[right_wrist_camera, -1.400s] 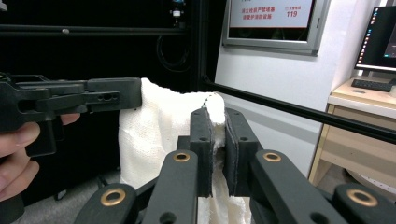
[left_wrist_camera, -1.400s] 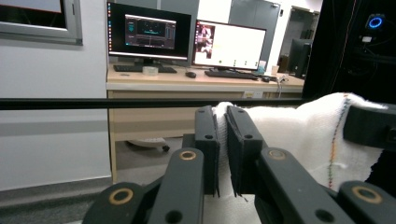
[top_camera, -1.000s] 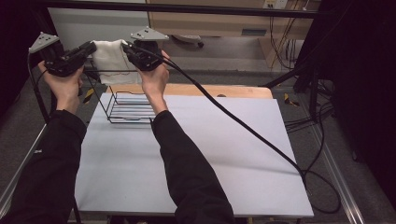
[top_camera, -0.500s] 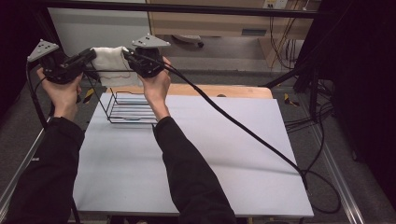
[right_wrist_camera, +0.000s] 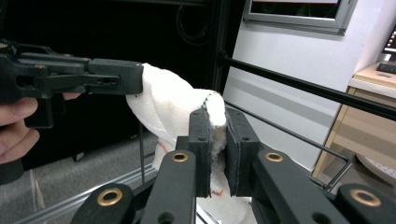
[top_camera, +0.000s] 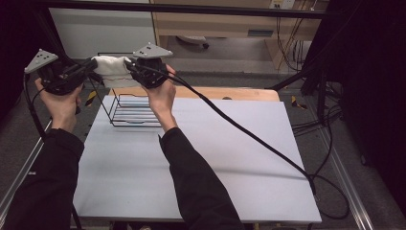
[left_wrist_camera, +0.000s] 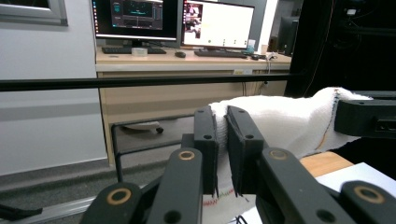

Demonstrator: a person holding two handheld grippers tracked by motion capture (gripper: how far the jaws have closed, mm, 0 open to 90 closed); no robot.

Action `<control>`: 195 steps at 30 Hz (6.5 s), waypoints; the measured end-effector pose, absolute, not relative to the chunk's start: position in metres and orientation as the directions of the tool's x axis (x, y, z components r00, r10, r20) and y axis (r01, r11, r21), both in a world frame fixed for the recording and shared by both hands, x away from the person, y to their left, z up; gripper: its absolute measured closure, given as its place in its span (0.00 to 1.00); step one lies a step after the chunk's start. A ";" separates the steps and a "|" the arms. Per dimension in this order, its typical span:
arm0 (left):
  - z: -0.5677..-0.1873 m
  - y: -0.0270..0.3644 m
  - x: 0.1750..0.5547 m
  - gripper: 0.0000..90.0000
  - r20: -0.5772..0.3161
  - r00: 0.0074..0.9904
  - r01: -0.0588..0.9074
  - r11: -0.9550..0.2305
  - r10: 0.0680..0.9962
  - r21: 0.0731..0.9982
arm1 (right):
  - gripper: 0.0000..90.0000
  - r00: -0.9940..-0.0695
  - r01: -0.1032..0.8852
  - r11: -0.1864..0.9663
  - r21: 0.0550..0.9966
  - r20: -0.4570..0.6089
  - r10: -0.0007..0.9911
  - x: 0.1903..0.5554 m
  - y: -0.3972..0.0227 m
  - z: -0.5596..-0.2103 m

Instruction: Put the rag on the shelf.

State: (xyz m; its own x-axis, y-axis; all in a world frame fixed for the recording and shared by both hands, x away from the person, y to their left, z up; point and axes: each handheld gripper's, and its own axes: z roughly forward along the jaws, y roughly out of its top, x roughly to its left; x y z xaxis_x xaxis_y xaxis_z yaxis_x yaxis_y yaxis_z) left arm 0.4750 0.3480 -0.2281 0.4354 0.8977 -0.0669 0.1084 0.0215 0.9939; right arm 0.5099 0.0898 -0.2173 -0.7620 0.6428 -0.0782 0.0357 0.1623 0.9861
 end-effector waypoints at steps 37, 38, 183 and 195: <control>-0.216 0.351 0.453 0.90 -0.072 0.436 0.197 -0.017 0.897 0.980 | 0.91 -0.781 0.054 0.227 0.972 -0.100 0.616 0.502 0.087 -0.239; -0.213 0.351 0.454 0.91 -0.078 0.434 0.199 -0.011 0.898 0.980 | 0.91 -0.782 0.053 0.228 0.972 -0.102 0.615 0.502 0.087 -0.239; -0.428 0.296 0.371 0.07 -0.063 0.638 0.463 -0.318 0.767 0.827 | 0.00 -0.706 0.491 0.269 0.829 0.197 0.680 0.395 -0.235 -0.432; -0.434 0.294 0.371 0.07 -0.059 0.648 0.470 -0.339 0.759 0.815 | 0.00 -0.687 0.513 0.272 0.815 0.199 0.699 0.376 -0.262 -0.444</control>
State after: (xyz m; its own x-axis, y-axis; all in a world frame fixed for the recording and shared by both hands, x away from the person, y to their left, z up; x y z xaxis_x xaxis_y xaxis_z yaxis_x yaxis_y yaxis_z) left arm 0.3707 0.2937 -0.4341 0.6483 0.7591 -0.0585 0.4703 -0.3389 0.8148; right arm 0.3765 -0.2617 -0.4437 -0.6869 0.6989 0.1994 0.5127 0.2715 0.8145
